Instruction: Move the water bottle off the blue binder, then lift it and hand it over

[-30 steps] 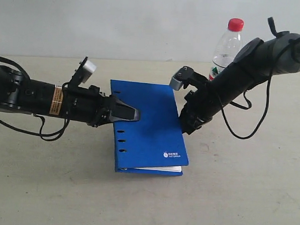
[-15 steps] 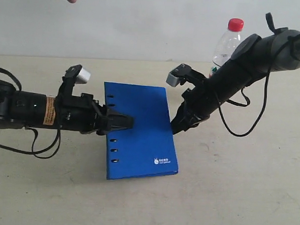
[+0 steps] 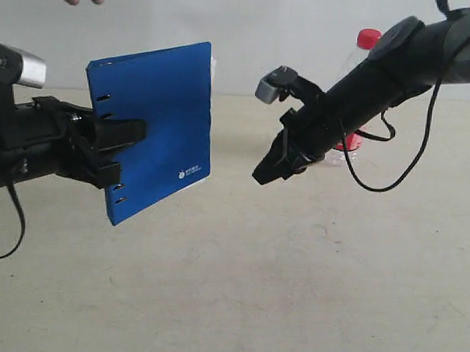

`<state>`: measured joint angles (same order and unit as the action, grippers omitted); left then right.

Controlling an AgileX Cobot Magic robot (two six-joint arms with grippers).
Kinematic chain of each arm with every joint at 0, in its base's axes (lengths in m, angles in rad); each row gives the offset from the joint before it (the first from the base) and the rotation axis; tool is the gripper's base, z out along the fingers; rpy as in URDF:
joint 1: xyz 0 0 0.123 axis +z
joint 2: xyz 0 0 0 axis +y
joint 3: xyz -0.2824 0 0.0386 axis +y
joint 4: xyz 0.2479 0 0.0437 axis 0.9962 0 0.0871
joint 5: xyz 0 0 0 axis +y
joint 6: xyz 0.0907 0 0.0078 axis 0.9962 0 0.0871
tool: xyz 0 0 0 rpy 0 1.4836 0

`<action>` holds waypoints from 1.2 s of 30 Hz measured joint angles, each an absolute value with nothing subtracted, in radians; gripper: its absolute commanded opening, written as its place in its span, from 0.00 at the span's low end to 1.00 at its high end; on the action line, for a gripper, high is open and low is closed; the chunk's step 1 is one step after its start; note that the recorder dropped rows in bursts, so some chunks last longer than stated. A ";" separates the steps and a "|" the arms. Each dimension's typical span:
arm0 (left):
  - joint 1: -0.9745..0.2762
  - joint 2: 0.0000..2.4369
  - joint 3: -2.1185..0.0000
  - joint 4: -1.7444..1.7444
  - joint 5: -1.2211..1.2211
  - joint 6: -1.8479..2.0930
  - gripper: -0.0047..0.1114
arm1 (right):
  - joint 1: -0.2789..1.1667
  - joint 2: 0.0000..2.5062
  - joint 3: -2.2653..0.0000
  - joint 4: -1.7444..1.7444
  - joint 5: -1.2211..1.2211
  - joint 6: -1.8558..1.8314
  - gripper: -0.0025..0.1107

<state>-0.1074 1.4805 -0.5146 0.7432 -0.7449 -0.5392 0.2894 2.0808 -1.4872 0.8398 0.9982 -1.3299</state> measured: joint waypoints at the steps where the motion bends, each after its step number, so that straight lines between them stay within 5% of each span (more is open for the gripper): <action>1: -0.107 1.456 -0.496 0.742 -0.745 -0.533 0.08 | 0.289 2.059 -1.487 0.849 1.017 -1.330 0.02; 14: -0.107 1.229 -0.248 0.511 -0.847 -0.318 0.08 | 0.289 1.632 -1.326 0.859 0.977 -1.319 0.02; 25: -0.107 1.201 -0.230 0.525 -1.042 -0.241 0.08 | 0.289 1.118 -1.076 0.859 0.717 -1.267 0.02; 28: -0.109 1.183 -0.230 0.504 -1.026 -0.208 0.16 | 0.289 1.055 -1.034 0.859 0.575 -1.230 0.02; 33: -0.109 1.170 -0.230 0.429 -0.969 -0.190 0.46 | 0.289 1.030 -0.984 0.860 0.435 -1.211 0.02; 36: -0.109 1.166 -0.230 0.380 -0.946 -0.185 0.49 | 0.289 1.028 -0.954 0.878 0.382 -1.211 0.02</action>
<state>-0.1095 1.1660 -0.2298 0.3802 -0.9464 -0.1851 0.2894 1.0276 -0.9542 0.8781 0.3823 -1.2114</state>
